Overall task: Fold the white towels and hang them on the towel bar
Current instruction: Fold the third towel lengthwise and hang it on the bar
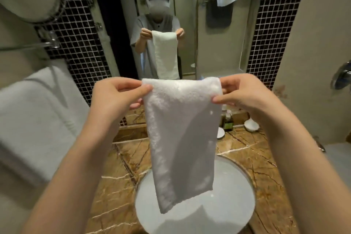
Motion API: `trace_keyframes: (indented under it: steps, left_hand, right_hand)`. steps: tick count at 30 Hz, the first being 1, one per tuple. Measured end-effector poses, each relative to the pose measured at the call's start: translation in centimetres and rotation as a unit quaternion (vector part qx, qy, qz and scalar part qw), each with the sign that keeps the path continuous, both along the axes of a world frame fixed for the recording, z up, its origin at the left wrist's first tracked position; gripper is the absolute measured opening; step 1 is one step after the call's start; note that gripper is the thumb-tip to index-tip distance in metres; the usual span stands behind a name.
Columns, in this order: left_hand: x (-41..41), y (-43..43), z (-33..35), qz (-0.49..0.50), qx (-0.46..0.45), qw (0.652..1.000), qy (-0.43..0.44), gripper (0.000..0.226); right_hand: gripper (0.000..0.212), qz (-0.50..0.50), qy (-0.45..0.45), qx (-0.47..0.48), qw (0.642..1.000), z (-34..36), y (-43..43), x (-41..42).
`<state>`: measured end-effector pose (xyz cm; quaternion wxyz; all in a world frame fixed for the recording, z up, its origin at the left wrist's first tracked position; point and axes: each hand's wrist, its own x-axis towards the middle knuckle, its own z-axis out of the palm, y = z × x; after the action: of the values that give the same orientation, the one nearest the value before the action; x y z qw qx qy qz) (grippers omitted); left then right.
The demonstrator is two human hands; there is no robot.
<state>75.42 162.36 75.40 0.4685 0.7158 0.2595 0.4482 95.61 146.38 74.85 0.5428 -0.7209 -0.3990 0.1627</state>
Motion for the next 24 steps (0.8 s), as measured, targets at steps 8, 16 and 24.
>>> trace_keyframes:
  steps: [8, 16, 24]
  left_hand:
    - [-3.0, 0.3, 2.6, 0.091, -0.034, 0.994, -0.050, 0.010]
    - [-6.3, -0.9, 5.5, 0.252, 0.063, 0.966, -0.016, 0.035]
    - [-10.3, -1.8, 8.4, 0.379, 0.100, 0.920, -0.015, 0.034]
  right_hand:
    - [0.012, 0.043, -0.093, 0.045, 0.994, 2.9, 6.7, 0.4]
    - [0.011, 0.215, -0.152, 0.099, 0.960, 6.6, 13.5, -0.9]
    - [0.016, 0.330, -0.173, 0.125, 0.919, 10.2, 18.7, -5.6]
